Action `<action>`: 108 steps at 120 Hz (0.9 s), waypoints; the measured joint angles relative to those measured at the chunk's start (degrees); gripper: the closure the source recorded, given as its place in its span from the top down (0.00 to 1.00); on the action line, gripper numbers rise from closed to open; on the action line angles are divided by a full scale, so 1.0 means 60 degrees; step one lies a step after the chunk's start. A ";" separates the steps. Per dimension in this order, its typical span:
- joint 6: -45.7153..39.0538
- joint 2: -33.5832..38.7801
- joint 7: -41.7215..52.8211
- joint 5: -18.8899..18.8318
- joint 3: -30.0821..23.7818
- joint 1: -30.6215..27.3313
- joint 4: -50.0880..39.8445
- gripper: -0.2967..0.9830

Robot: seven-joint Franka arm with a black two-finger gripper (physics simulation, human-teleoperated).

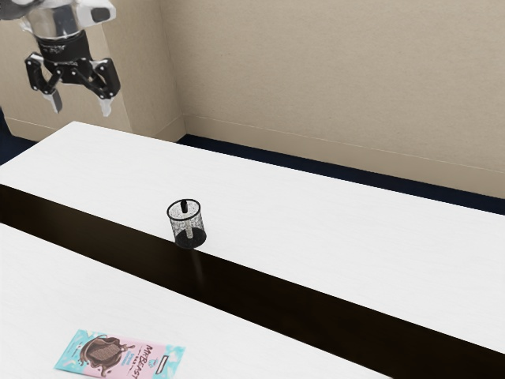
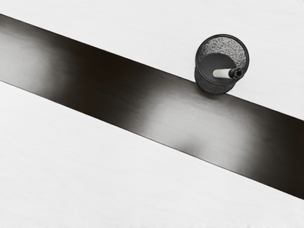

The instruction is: Take the marker out of the pen holder and place it to the left of the pen holder.

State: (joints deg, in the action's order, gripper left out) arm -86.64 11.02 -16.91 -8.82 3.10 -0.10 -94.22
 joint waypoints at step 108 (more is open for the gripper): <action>-0.6255 -0.3096 -0.0353 -0.0024 -0.0314 0.0543 -0.3576 0.77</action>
State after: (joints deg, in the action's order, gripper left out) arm -124.17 -7.55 -19.03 -8.96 1.21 3.16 -115.68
